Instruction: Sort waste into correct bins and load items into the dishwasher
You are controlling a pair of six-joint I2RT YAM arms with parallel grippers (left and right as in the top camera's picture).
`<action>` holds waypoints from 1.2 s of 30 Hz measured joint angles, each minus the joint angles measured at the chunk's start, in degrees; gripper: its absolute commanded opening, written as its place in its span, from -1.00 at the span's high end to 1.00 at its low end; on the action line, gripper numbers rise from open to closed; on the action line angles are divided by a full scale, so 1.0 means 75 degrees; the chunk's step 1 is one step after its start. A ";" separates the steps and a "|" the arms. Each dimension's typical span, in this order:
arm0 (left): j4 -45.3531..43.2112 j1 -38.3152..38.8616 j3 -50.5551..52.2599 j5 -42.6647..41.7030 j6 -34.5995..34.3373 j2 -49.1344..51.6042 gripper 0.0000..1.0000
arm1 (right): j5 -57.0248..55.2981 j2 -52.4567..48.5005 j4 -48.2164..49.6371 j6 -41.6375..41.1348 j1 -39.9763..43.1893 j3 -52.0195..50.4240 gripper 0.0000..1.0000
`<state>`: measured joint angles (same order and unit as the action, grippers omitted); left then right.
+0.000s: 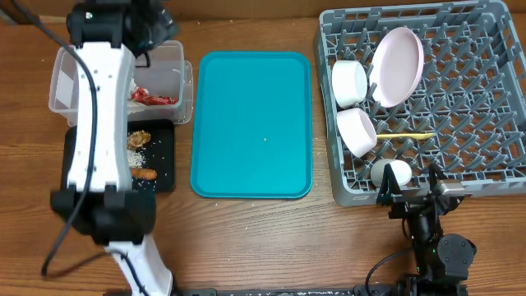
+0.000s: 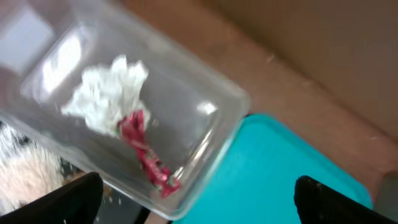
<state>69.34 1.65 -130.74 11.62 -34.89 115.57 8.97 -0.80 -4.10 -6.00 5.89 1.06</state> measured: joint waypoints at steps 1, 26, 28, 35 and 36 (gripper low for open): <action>-0.0428 0.0347 0.0122 0.0303 0.0245 -0.0653 -1.00 | 0.0000 0.0000 -0.0003 0.0000 0.0000 0.0000 -1.00; -0.9821 -0.0277 1.6646 -0.1848 0.4505 -1.3554 -1.00 | -0.0003 0.0020 -0.0003 0.0006 0.0000 0.0000 -1.00; -0.9821 -0.0277 1.7078 -0.1705 0.4313 -1.4070 -1.00 | -0.0003 0.0023 -0.0015 0.0003 0.0000 0.0000 -1.00; -0.8667 -0.0277 1.7363 -0.1594 0.4068 -1.5274 -1.00 | 0.0000 0.0023 -0.0006 0.0003 0.0000 0.0000 -1.00; -0.8661 -0.0277 1.7363 -0.1594 0.4068 -1.5282 -1.00 | 0.0000 0.0023 -0.0003 0.0003 0.0000 0.0000 -1.00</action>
<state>4.38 -0.43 -0.51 -0.34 -4.38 0.95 8.97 -0.62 -4.12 -5.98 5.89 1.06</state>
